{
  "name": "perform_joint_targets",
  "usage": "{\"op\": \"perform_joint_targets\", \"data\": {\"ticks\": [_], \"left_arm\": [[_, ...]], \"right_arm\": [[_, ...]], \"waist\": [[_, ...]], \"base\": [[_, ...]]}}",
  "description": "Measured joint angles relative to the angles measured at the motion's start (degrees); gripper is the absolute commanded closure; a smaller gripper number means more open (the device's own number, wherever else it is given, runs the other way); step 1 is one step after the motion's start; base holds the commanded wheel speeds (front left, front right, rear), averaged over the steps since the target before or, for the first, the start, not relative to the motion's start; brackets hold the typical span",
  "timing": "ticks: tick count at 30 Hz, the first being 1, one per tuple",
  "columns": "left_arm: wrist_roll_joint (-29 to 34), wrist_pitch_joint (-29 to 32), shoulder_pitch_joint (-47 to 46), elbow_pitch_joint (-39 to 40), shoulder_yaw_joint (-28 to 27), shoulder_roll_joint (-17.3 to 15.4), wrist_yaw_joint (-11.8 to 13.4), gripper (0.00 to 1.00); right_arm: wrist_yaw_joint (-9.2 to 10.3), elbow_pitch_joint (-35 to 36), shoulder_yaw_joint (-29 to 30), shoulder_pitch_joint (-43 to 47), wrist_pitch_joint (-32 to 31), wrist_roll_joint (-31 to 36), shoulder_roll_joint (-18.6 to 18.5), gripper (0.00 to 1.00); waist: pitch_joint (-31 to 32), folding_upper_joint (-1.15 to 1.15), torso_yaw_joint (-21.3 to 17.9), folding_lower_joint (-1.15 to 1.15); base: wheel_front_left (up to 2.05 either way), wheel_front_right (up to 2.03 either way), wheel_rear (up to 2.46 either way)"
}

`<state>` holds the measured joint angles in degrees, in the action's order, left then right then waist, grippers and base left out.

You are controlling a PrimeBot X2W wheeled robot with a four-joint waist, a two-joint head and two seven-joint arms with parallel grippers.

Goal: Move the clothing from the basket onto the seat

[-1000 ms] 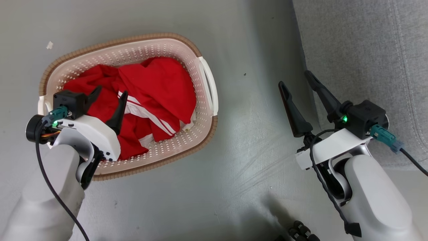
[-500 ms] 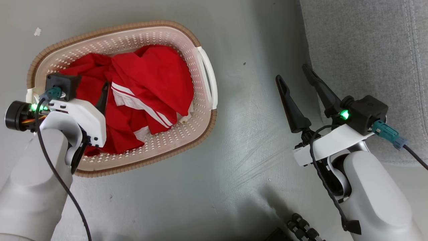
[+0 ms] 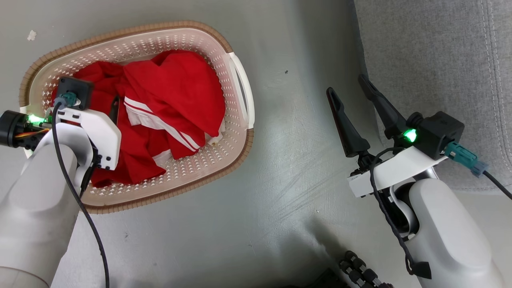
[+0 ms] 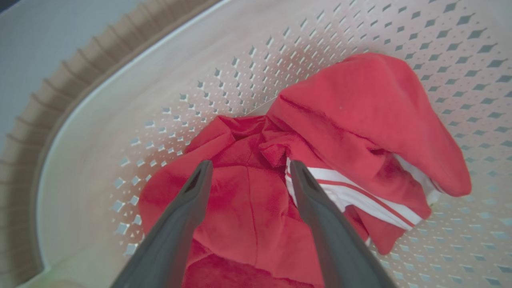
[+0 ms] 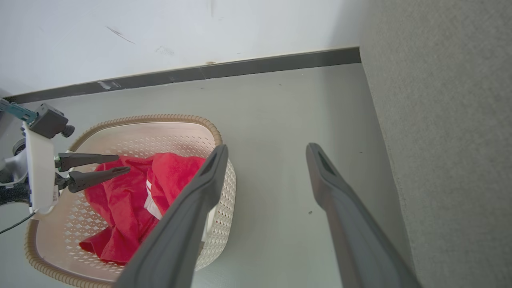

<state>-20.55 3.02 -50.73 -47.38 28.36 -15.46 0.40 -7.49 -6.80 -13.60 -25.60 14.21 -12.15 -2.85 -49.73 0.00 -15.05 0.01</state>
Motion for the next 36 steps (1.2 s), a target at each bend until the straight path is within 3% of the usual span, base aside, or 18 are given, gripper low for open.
{"op": "perform_joint_targets", "data": {"ticks": [36], "left_arm": [[2.0,2.9,-6.3,-5.1,1.3,-0.8,0.2,0.0]], "right_arm": [[0.0,0.6,-0.8,-0.3,0.0,-2.1,0.0,0.0]], "waist": [[-3.1,0.0,-1.3,0.0]], "base": [[0.0,0.0,0.0]]}}
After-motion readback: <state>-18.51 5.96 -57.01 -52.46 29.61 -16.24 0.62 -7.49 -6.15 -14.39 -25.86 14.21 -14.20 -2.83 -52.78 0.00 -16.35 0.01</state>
